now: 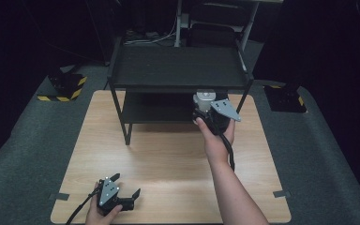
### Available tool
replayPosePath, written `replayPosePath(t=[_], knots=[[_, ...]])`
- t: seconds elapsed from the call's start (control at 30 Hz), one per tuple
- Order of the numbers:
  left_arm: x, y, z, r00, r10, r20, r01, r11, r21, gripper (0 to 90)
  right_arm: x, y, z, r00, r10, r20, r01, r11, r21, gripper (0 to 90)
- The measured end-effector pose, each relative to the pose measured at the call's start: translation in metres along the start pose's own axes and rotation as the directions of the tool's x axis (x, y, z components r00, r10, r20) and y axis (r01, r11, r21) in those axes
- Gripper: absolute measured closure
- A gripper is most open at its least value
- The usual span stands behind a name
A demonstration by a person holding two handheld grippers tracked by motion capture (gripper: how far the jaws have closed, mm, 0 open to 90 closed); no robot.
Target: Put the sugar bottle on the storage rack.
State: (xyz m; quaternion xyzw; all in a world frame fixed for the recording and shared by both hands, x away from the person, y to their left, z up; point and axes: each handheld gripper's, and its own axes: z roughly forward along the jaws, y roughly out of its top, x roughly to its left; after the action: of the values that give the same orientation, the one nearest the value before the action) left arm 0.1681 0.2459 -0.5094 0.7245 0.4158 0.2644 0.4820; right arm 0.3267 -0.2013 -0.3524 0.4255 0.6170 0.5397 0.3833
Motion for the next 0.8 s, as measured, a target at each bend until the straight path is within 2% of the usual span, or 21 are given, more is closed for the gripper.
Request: replayPosePath(t=[0.2,0.3,0.6,0.8], knots=[[0.000,0.000,0.000,1.0000,-0.001,-0.002,0.001,1.0000,-0.001,0.7,0.002,-0.007,0.017,0.9996,-0.026,0.008,0.026,0.999,-0.019,30.0],[0.000,-0.001,-0.001,1.0000,-0.006,0.000,0.006,1.0000,-0.005,0.6,0.001,-0.012,0.025,0.9998,-0.020,0.008,0.020,0.999,-0.041,30.0],[0.001,-0.001,-0.001,1.0000,-0.007,0.002,0.007,1.0000,-0.005,0.7,0.001,-0.016,0.042,0.9995,-0.006,0.032,0.008,0.999,-0.048,30.0],[0.001,-0.001,-0.001,1.0000,-0.009,0.004,0.009,0.9999,-0.006,0.6,0.002,-0.017,0.046,0.9993,-0.004,0.038,0.006,0.999,-0.051,30.0]])
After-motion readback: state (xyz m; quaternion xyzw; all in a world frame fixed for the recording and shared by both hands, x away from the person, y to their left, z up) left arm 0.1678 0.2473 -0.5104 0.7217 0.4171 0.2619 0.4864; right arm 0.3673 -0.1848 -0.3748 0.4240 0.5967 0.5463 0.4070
